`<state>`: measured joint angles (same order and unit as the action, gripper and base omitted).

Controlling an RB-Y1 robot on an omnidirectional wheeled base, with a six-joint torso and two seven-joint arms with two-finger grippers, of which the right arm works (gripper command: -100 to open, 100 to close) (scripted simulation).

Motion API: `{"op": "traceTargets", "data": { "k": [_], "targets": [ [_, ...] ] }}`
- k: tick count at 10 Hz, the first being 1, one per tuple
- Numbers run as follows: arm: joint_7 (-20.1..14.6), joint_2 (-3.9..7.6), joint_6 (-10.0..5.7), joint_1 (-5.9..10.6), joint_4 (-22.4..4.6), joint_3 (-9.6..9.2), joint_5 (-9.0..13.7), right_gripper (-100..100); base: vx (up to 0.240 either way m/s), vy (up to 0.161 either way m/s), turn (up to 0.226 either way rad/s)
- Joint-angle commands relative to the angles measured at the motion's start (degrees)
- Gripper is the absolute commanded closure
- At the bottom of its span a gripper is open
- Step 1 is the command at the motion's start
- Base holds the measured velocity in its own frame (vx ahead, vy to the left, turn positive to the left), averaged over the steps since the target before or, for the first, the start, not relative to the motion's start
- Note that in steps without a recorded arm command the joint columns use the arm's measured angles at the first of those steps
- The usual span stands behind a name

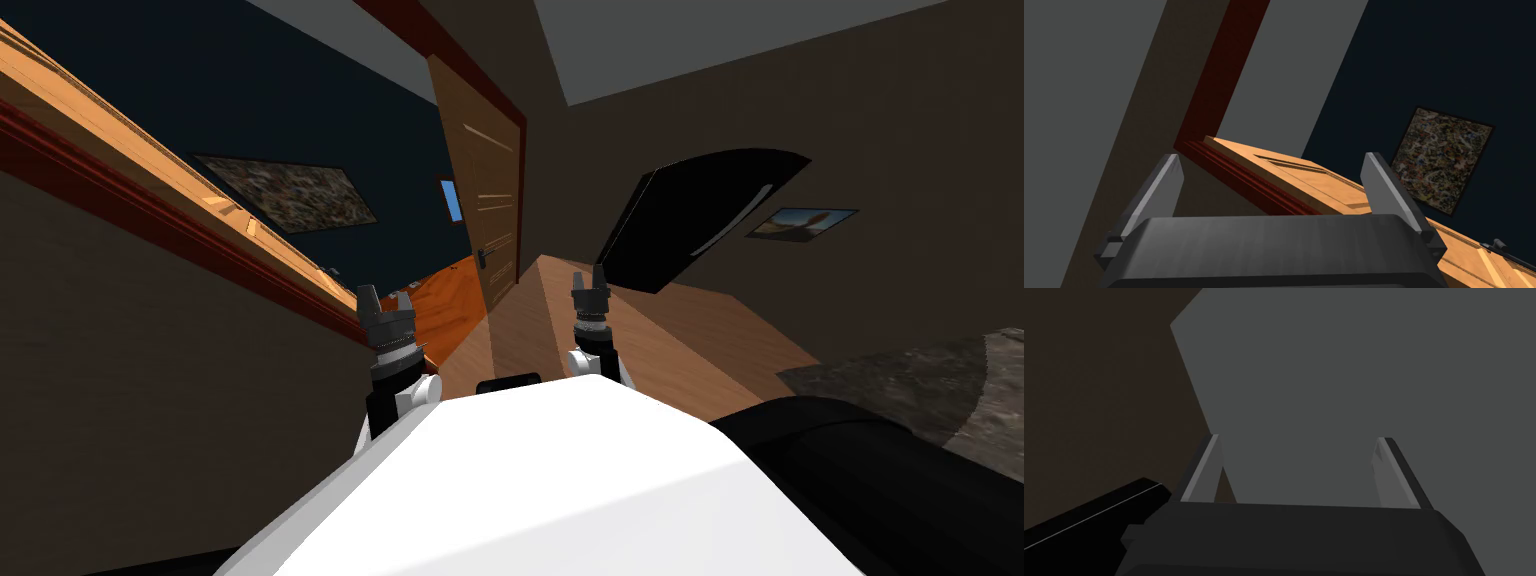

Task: Push the door open

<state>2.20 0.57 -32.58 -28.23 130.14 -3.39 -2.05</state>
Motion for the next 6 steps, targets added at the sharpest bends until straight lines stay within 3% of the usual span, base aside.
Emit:
{"op": "traceTargets", "data": {
  "k": [1, 6],
  "targets": [
    [-0.5, 0.72, 0.39, 1.19, -2.0, -0.38, -0.2, -100, 0.084, -0.028, 0.107],
    [-2.0, 2.24, 1.51, 4.56, -7.6, -1.47, -0.6, -100, 0.140, -0.045, 0.092]
  ]
}}
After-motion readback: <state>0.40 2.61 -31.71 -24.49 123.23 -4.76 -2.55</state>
